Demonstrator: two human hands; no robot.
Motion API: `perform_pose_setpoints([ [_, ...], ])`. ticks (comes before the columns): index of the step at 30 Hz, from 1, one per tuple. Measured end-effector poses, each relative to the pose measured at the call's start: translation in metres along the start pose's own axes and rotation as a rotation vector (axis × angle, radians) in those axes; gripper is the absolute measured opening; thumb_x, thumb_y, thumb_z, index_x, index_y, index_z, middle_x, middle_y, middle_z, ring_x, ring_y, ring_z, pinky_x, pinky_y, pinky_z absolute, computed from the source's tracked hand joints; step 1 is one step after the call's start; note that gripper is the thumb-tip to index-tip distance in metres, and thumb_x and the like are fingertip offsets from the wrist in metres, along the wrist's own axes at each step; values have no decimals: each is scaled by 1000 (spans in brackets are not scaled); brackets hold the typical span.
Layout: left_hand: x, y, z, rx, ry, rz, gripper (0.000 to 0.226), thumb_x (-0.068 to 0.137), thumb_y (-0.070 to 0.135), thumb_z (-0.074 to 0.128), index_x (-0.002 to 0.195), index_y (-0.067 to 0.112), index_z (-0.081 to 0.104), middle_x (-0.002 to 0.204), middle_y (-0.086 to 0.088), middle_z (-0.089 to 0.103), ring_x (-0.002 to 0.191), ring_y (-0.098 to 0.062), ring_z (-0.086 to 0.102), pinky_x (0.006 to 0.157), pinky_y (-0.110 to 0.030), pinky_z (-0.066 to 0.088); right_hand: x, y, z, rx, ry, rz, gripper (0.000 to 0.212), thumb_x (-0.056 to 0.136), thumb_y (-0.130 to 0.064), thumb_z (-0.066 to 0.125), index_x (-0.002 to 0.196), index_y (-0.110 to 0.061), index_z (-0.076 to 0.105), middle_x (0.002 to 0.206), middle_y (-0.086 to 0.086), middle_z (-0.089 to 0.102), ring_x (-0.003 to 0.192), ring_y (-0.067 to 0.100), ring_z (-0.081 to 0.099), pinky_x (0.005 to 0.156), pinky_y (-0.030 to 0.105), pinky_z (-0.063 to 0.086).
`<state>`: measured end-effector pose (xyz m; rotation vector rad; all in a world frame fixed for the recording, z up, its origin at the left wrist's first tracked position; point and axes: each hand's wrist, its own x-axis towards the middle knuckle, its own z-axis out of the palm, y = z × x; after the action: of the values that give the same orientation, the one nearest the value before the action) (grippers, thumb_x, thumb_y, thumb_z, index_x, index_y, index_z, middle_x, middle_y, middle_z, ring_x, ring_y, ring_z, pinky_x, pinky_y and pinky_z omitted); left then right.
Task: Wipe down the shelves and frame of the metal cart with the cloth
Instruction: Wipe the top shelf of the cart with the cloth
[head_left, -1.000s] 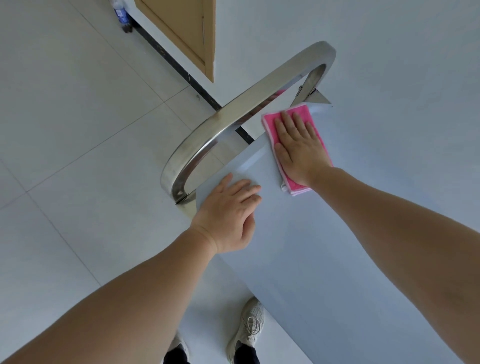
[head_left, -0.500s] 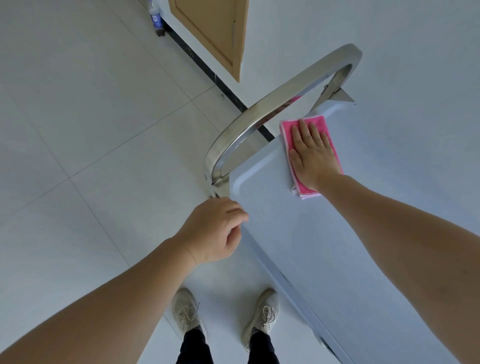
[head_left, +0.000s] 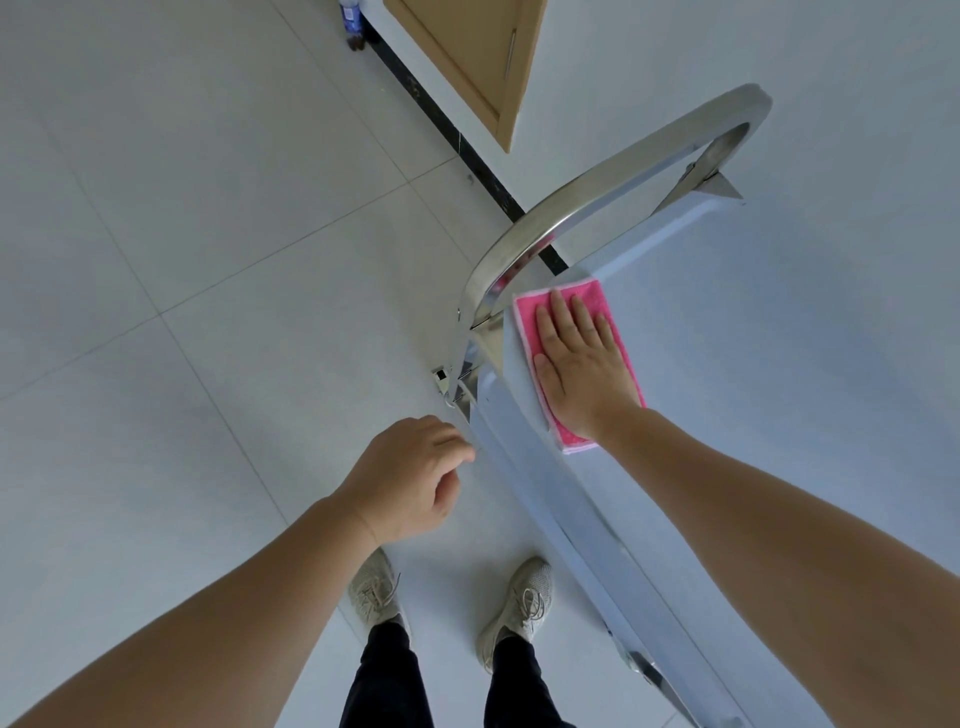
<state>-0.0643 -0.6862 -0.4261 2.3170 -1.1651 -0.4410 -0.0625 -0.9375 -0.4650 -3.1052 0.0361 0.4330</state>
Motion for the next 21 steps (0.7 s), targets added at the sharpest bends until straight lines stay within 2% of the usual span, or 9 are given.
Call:
perform_pose_setpoints([
  [11,-19,1,2,1,7,-12,24,66,1,62,86,13,69,80,3,68,74,-19,61,64,-28,51,-36,-32,9,22,-24,-74,59,91,-51,-10,140,-24,-29,153,-1,-21,140,22,-24,113,39,-15],
  [13,-23,-1,1,10,15,-22,25,65,1,61,86,13,69,81,4,68,74,-19,62,64,-28,51,-25,-37,7,-8,1,-125,59,94,-49,-3,142,-23,-25,156,1,-15,141,23,-21,113,39,-15],
  [17,-34,-8,-1,37,24,-47,25,65,2,57,85,14,68,79,4,68,73,-20,62,62,-28,51,-2,-53,4,-85,35,-220,64,97,-37,25,147,-19,-10,158,5,-7,144,28,-11,115,42,-10],
  [21,-42,-9,-1,53,28,-61,25,64,2,57,85,12,68,79,3,68,72,-21,62,61,-27,50,-7,-54,7,-71,32,-221,68,95,-26,32,146,-20,-13,156,2,-14,143,25,-14,114,38,-12],
])
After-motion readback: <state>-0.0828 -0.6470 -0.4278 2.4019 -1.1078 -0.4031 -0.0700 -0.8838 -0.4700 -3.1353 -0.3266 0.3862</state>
